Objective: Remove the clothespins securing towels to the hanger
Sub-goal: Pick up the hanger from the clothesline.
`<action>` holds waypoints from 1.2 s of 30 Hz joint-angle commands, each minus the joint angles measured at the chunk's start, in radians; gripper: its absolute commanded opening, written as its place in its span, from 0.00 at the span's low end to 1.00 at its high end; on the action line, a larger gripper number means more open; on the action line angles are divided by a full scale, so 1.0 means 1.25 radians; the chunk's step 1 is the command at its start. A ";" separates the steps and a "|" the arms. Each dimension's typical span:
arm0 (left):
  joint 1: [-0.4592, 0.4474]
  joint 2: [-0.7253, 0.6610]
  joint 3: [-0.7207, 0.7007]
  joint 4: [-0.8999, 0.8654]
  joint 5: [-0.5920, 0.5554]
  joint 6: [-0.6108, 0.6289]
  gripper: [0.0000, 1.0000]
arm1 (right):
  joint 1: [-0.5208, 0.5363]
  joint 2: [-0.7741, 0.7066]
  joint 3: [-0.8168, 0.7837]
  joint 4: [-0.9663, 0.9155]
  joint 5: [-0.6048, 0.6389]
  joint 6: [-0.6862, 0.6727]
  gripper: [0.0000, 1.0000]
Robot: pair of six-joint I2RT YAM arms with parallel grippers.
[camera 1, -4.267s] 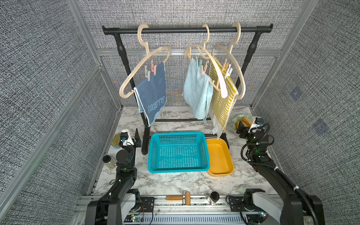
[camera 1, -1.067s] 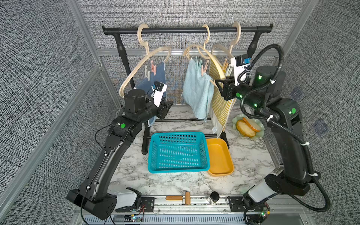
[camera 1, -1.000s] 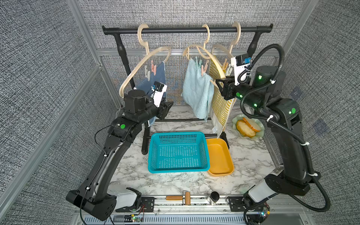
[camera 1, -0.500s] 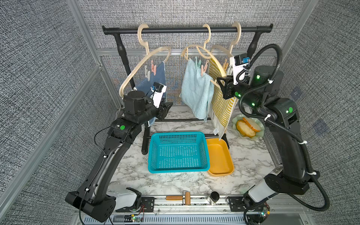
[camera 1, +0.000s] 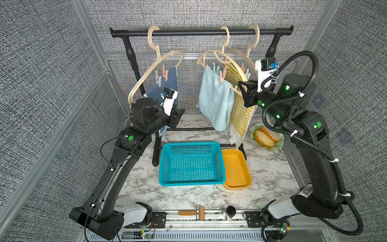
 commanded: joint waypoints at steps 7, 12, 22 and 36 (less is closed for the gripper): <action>-0.001 -0.008 -0.007 0.026 -0.010 -0.003 0.41 | 0.002 -0.028 -0.024 0.157 -0.018 -0.010 0.00; -0.001 -0.010 -0.006 0.025 -0.013 -0.003 0.41 | 0.003 -0.024 -0.013 0.184 -0.028 -0.012 0.00; -0.001 -0.010 0.001 0.017 -0.014 0.005 0.41 | 0.007 -0.084 -0.055 0.178 -0.074 -0.009 0.00; -0.001 -0.006 0.055 -0.049 0.038 0.073 0.41 | 0.007 -0.219 -0.202 0.122 -0.171 0.007 0.00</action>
